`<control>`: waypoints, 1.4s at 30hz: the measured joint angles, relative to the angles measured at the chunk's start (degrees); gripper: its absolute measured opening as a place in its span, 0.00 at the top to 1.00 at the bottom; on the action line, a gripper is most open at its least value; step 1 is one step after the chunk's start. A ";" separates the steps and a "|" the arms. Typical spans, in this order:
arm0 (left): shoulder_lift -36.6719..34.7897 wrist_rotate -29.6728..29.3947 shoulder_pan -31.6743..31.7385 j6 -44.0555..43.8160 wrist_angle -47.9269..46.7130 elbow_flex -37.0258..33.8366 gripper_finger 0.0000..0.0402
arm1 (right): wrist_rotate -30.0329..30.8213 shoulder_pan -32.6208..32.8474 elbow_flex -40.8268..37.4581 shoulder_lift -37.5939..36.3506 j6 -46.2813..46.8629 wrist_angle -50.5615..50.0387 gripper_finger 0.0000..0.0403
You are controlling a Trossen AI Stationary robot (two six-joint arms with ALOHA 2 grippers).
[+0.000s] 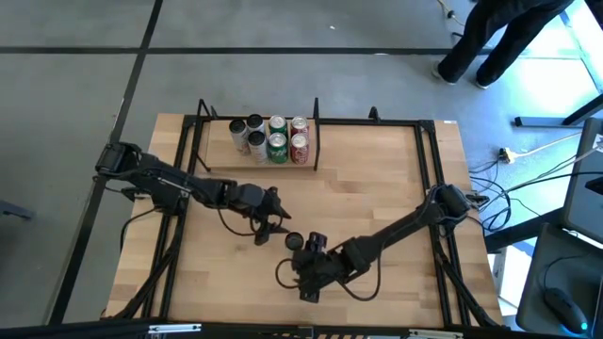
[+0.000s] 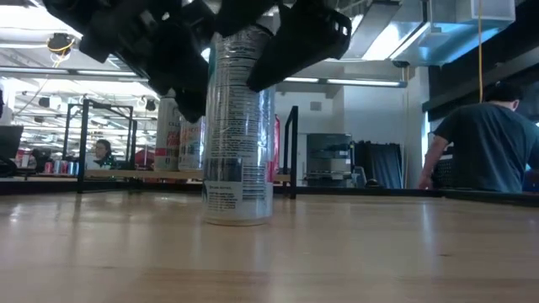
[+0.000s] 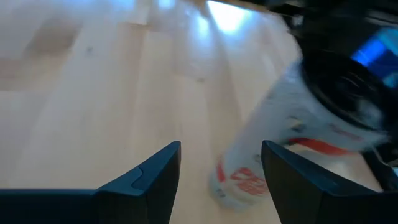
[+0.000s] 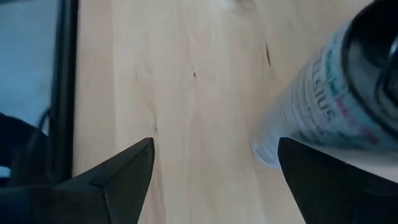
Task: Place canned beverage on shelf
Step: Put the white-pink soda can on the shelf aligned with the other white-pink soda can
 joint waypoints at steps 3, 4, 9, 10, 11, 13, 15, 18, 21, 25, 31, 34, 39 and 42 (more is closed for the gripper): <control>0.00 1.64 -1.05 -0.04 -0.07 0.02 0.48 | 0.67 0.00 0.00 -0.19 -0.31 -2.21 0.19; -0.01 2.20 -1.45 -0.04 -0.06 0.01 0.48 | 0.73 -0.03 0.00 -0.30 -0.36 -2.76 0.19; -0.02 2.74 -3.19 -1.04 -0.13 0.00 0.48 | 0.36 -0.71 0.00 -0.85 -1.13 -6.42 0.19; -0.02 2.59 -3.21 -1.19 -0.14 0.01 0.48 | 0.20 -0.86 0.00 -0.86 -1.67 -6.90 0.19; -0.02 2.38 -3.20 -1.27 -0.14 0.00 0.48 | 0.15 -1.13 0.00 -1.00 -1.85 -7.73 0.19; -0.02 2.26 -3.20 -1.46 -0.15 0.00 0.48 | -0.11 -1.62 0.00 -1.11 -2.43 -9.25 0.19; -0.03 2.25 -3.20 -1.46 -0.31 0.00 0.48 | -1.24 -1.97 0.00 -1.28 -2.80 -11.04 0.19; -0.04 1.79 -3.18 -1.46 -1.22 0.00 0.48 | -6.90 -1.86 -0.01 -1.86 -2.86 -10.52 0.19; -0.06 -0.21 -3.08 -1.46 -1.60 0.01 0.48 | -10.97 0.02 0.02 -2.14 -3.12 -6.99 0.19; -0.07 -6.41 -3.07 -1.46 -1.72 0.00 0.48 | -7.38 1.93 0.04 -1.44 -3.38 -1.58 0.19; -0.07 -7.73 -3.07 -0.51 -1.31 0.01 0.48 | -2.65 -0.01 0.00 1.26 -5.10 2.63 0.19; -0.04 -4.21 -3.09 -0.94 -1.26 0.00 0.48 | -2.71 -0.45 0.02 1.31 -5.97 2.26 0.19; -0.05 1.20 -4.80 -1.46 -1.21 0.00 0.48 | -0.46 -0.39 0.02 1.15 -6.02 -3.37 0.19; -0.05 -0.06 -5.71 -1.46 -1.06 0.00 0.48 | -0.41 -1.10 0.02 1.11 -6.18 -5.99 0.19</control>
